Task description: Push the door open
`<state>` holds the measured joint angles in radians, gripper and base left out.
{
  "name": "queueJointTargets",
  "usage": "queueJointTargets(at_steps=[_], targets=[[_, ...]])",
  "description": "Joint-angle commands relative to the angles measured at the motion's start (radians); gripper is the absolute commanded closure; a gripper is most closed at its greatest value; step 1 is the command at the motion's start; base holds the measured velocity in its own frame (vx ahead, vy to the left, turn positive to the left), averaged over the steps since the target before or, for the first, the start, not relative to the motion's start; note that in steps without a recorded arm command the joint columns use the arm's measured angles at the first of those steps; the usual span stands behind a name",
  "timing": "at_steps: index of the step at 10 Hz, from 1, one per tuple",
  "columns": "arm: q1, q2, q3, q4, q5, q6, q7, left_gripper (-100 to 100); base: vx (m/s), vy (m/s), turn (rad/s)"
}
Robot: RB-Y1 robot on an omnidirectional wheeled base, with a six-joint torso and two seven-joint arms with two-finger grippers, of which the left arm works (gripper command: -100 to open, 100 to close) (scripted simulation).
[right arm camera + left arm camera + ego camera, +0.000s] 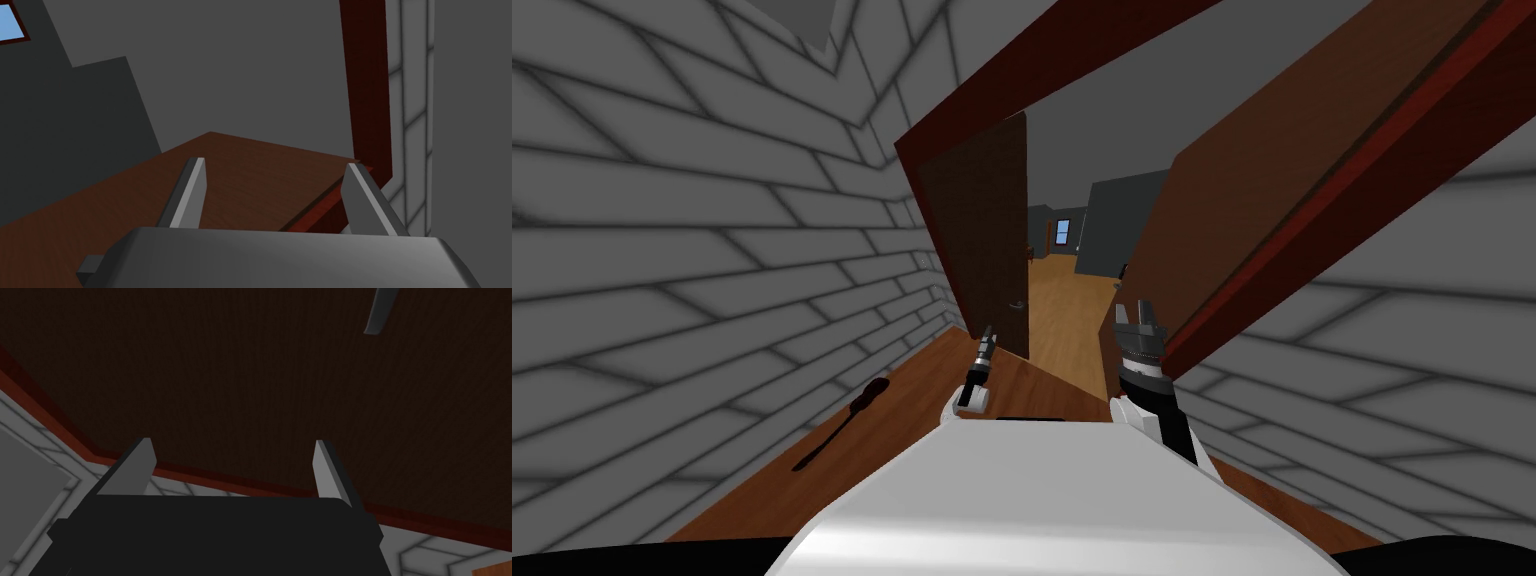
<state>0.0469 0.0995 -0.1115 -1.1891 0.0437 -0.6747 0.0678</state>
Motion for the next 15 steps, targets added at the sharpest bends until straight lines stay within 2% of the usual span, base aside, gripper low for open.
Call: queueJointTargets(at_steps=[1, 2, 5, 6, 15], targets=[[-0.021, 0.000, -0.010, 0.050, -0.002, -0.012, 0.004, -100, 0.086, 0.055, -0.104], [-0.021, 0.000, -0.010, 0.059, -0.002, -0.012, 0.004, -100, 0.067, 0.041, -0.030], [-0.060, 0.002, -0.027, 0.149, -0.004, -0.035, 0.012, -100, 0.062, 0.062, -0.082], [-0.060, 0.002, -0.027, 0.153, -0.004, -0.035, 0.012, -100, 0.049, 0.040, -0.033], [-0.164, 0.002, -0.071, 0.399, -0.011, -0.096, 0.035, -100, 0.067, 0.061, -0.081]])
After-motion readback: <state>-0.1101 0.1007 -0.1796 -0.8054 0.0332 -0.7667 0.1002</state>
